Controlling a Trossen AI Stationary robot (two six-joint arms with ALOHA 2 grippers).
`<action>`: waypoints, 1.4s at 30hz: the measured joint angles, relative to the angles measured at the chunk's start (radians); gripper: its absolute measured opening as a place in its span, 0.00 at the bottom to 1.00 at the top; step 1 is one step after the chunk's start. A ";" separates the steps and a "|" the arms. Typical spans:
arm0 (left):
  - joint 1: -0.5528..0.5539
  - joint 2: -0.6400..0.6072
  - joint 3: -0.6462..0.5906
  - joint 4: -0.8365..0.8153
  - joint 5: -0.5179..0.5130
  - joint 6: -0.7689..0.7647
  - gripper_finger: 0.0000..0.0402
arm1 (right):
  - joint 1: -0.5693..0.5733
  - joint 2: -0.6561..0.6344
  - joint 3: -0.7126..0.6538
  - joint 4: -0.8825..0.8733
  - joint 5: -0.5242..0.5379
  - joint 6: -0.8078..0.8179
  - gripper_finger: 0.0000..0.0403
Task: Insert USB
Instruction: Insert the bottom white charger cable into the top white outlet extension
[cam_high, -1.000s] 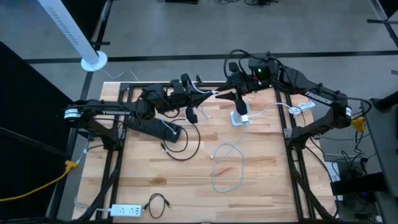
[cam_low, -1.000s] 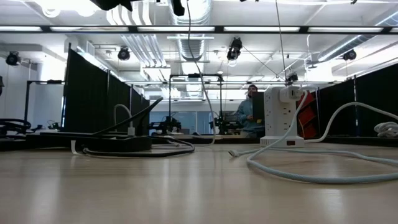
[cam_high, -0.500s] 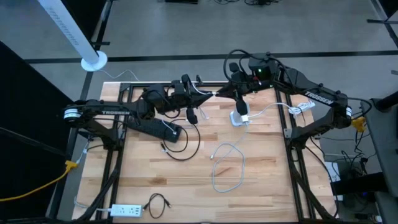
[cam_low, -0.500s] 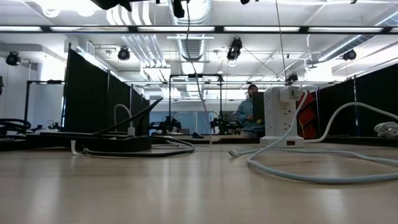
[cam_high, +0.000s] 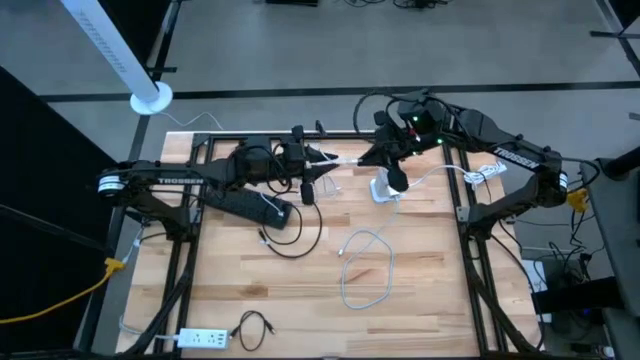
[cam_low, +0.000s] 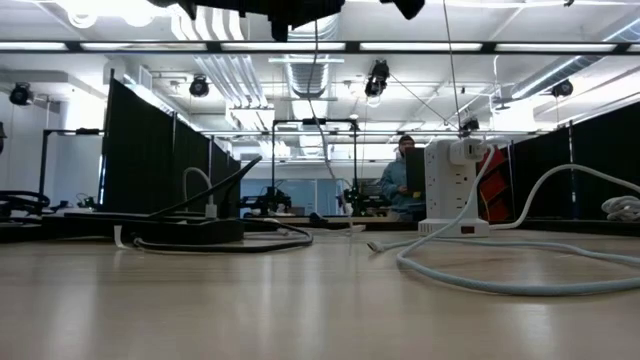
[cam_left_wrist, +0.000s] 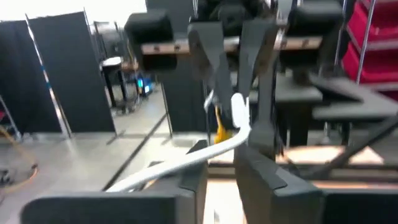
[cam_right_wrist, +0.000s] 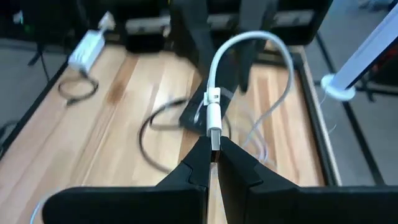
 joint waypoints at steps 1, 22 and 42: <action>0.000 -0.005 0.000 -0.020 0.002 0.002 0.19 | 0.000 0.000 0.000 -0.025 0.001 -0.009 0.01; -0.003 0.002 0.234 -0.394 0.053 0.157 0.37 | 0.000 0.015 0.000 -0.133 0.137 -0.075 0.01; -0.002 0.215 0.234 -0.140 0.056 0.107 0.24 | 0.003 0.022 0.000 -0.124 0.096 -0.052 0.01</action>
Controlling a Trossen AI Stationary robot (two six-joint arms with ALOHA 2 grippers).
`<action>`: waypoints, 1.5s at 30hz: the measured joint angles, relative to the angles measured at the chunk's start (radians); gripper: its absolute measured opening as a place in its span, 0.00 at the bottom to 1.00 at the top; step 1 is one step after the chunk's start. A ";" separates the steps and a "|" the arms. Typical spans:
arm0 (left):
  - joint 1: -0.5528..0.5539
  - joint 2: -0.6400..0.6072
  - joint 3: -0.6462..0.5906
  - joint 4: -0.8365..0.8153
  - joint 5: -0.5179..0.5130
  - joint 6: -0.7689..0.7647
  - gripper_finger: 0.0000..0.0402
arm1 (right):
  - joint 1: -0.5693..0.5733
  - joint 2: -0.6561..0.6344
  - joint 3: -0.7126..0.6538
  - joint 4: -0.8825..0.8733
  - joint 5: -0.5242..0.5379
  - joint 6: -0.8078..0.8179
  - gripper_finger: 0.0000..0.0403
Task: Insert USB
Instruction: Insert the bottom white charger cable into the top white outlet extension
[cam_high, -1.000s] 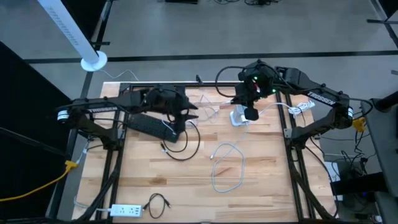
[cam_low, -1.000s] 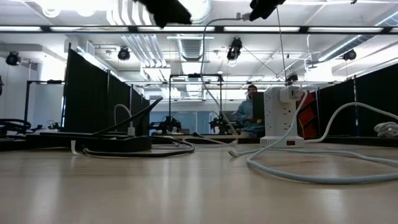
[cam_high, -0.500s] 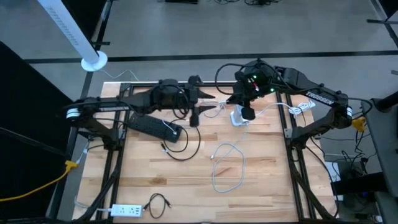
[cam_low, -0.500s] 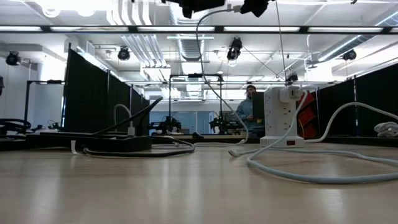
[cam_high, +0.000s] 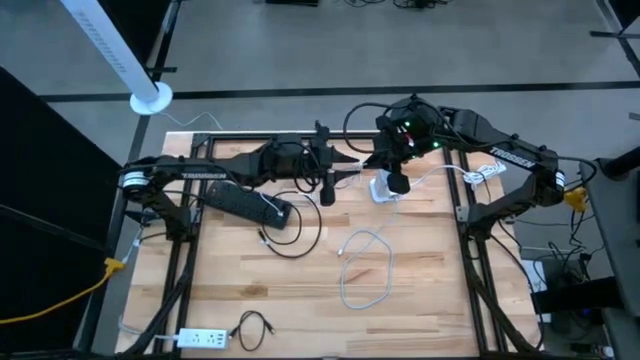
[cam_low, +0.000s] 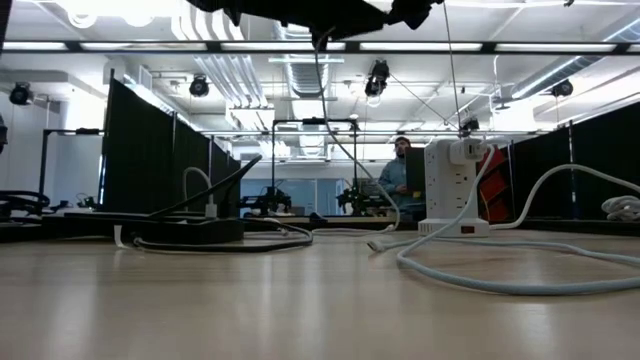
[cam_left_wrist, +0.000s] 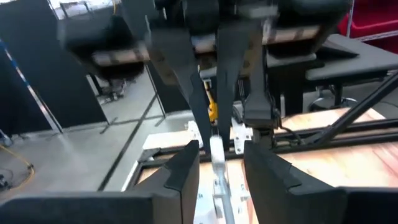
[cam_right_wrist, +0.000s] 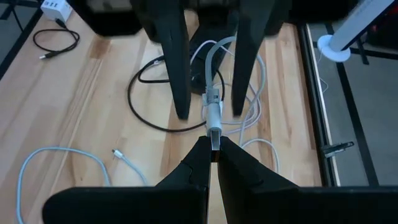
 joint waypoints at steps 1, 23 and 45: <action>0.000 0.010 0.000 -0.002 0.000 -0.003 0.23 | 0.000 0.001 0.000 0.000 0.000 0.000 0.01; 0.003 0.003 0.000 0.016 -0.003 -0.012 0.08 | 0.000 0.004 0.000 -0.007 0.000 -0.003 0.01; 0.006 0.002 0.000 0.003 -0.003 0.026 0.03 | 0.000 0.003 0.000 -0.007 0.001 -0.003 0.01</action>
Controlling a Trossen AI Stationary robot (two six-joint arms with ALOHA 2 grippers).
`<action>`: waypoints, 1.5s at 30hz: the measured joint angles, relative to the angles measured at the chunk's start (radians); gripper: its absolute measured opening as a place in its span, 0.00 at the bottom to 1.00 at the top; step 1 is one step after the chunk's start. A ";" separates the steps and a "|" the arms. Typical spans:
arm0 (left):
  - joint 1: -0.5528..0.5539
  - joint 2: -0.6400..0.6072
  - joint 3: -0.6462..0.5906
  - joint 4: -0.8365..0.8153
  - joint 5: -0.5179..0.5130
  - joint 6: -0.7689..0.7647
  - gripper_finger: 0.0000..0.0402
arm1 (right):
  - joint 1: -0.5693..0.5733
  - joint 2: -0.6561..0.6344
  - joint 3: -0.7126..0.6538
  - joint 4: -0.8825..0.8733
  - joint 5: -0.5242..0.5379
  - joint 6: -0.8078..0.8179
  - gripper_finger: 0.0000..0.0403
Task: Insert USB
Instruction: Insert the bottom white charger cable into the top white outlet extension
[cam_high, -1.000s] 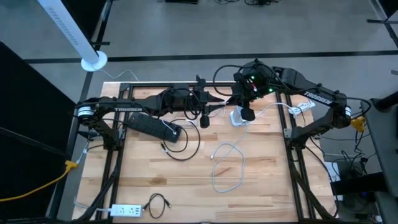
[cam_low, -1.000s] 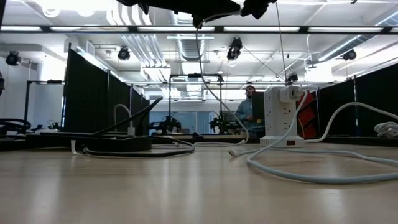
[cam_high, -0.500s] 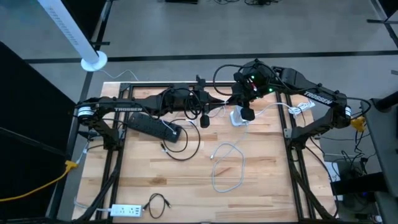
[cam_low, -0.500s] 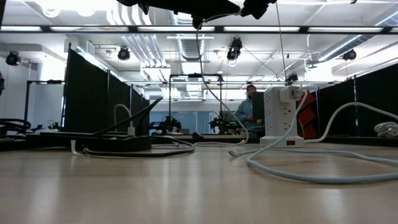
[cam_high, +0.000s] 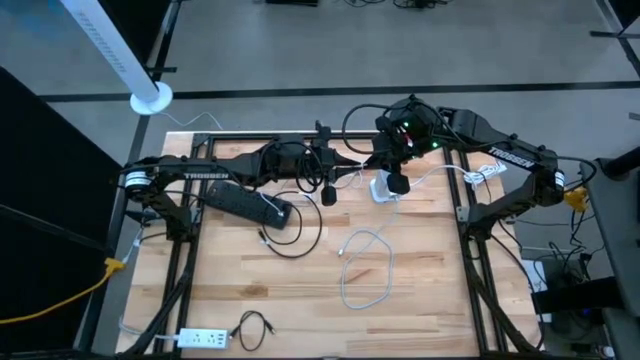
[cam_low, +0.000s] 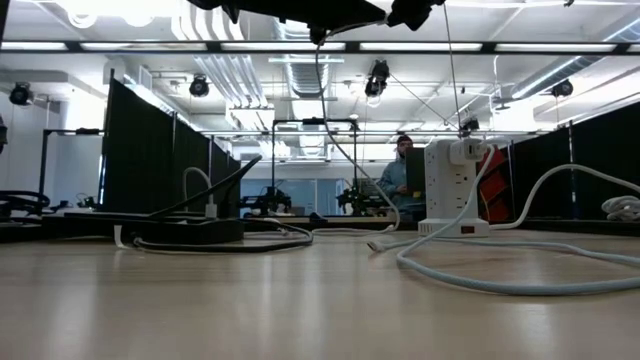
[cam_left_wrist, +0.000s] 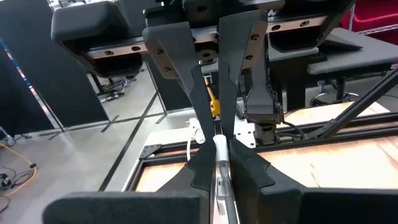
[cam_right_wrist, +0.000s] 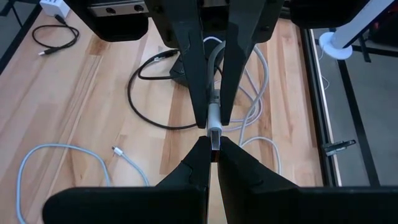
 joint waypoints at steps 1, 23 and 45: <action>0.000 0.000 0.000 0.000 0.000 0.000 0.03 | 0.000 0.000 0.000 0.000 0.000 -0.001 0.01; 0.001 0.001 0.000 -0.011 0.002 -0.056 0.04 | 0.000 -0.003 0.000 -0.001 0.000 -0.015 0.01; 0.010 -0.006 0.000 -0.129 -0.005 -0.104 0.00 | -0.001 -0.017 0.000 -0.055 -0.014 -0.009 0.32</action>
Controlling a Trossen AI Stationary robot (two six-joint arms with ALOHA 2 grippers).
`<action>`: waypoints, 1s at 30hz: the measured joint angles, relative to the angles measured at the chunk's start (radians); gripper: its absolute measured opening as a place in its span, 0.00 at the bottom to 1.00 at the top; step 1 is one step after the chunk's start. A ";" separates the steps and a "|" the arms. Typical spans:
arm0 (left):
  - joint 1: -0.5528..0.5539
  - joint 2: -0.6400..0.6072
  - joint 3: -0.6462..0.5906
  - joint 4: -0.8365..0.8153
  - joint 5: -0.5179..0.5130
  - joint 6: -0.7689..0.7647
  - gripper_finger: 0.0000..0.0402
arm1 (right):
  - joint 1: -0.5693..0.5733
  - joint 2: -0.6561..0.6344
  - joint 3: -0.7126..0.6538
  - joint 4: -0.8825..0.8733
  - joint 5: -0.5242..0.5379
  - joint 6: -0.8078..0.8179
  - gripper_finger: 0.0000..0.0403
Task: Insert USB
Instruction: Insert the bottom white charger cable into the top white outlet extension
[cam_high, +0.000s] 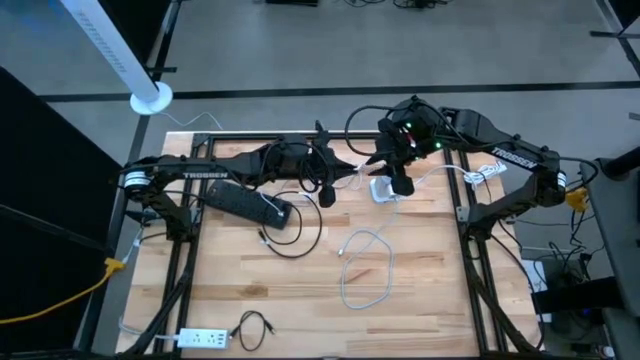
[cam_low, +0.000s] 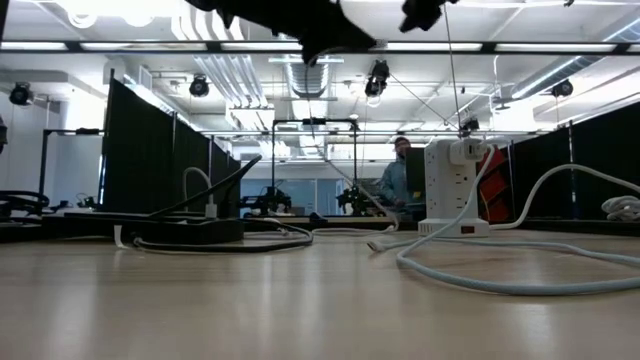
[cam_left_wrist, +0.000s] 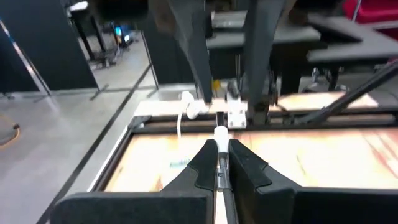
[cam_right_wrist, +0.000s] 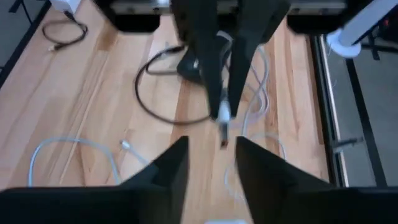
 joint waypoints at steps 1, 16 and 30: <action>0.005 0.000 0.000 -0.025 0.000 0.000 0.00 | -0.003 -0.005 0.000 -0.028 0.010 -0.006 0.35; 0.018 0.255 0.000 -0.042 -0.027 -0.001 0.00 | -0.193 -0.048 -0.108 -0.219 0.120 -0.079 0.46; 0.026 0.488 0.000 0.107 -0.074 -0.012 0.00 | -0.362 -0.076 -0.357 -0.110 0.083 -0.090 0.43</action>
